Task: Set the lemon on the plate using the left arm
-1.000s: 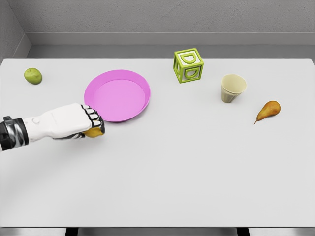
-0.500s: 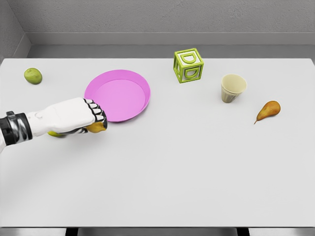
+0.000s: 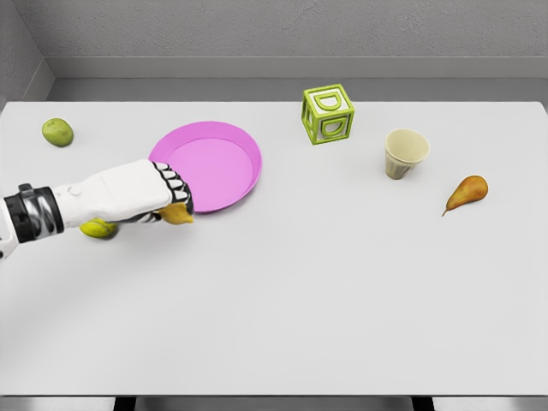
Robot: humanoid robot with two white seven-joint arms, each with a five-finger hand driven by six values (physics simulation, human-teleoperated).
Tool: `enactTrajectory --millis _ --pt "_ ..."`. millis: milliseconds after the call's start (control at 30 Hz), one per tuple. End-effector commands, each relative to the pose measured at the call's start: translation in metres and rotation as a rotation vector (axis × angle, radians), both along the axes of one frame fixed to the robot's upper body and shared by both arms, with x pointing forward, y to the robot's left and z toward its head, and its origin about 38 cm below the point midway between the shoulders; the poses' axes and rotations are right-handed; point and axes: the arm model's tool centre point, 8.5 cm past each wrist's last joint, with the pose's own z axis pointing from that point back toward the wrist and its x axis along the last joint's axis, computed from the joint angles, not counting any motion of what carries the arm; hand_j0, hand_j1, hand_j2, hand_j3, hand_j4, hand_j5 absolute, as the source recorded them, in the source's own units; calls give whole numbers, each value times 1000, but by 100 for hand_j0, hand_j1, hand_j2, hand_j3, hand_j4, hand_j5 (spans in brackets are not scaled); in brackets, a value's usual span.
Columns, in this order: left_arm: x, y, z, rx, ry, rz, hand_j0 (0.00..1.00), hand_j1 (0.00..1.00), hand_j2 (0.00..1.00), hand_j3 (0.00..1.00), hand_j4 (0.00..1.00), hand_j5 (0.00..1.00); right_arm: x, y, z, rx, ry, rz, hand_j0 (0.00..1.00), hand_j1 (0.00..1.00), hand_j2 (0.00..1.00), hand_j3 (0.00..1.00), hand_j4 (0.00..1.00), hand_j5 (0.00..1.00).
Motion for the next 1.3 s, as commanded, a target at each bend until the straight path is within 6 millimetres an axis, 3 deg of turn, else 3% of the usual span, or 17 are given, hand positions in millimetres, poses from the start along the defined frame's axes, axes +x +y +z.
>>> enactTrajectory --millis 0,733,833,900,933,967,1000,1267 --pt "1 1 -2 -5 10 5 54 54 54 54 54 54 0 0 0 0 0 0 100 100 100 100 100 100" --pt "21 -1 -1 -43 8 38 54 54 54 54 54 54 0 0 0 0 0 0 100 100 100 100 100 100" --pt "27 -7 -1 -29 16 23 55 55 55 55 55 55 0 0 0 0 0 0 100 100 100 100 100 100" --pt "43 -26 9 -90 -7 15 55 55 55 55 55 55 0 0 0 0 0 0 100 100 100 100 100 100" --pt "67 -38 22 -141 -23 28 57 57 57 57 57 57 0 0 0 0 0 0 100 100 100 100 100 100" --pt "83 -34 21 -146 1 60 78 78 78 78 78 78 -1 0 0 0 1 -1 100 100 100 100 100 100" --pt "86 -29 16 -137 14 77 100 100 100 100 100 100 0 0 0 0 0 0 100 100 100 100 100 100" --pt "80 -31 26 -174 2 54 100 100 100 100 100 100 0 0 0 0 0 0 100 100 100 100 100 100"
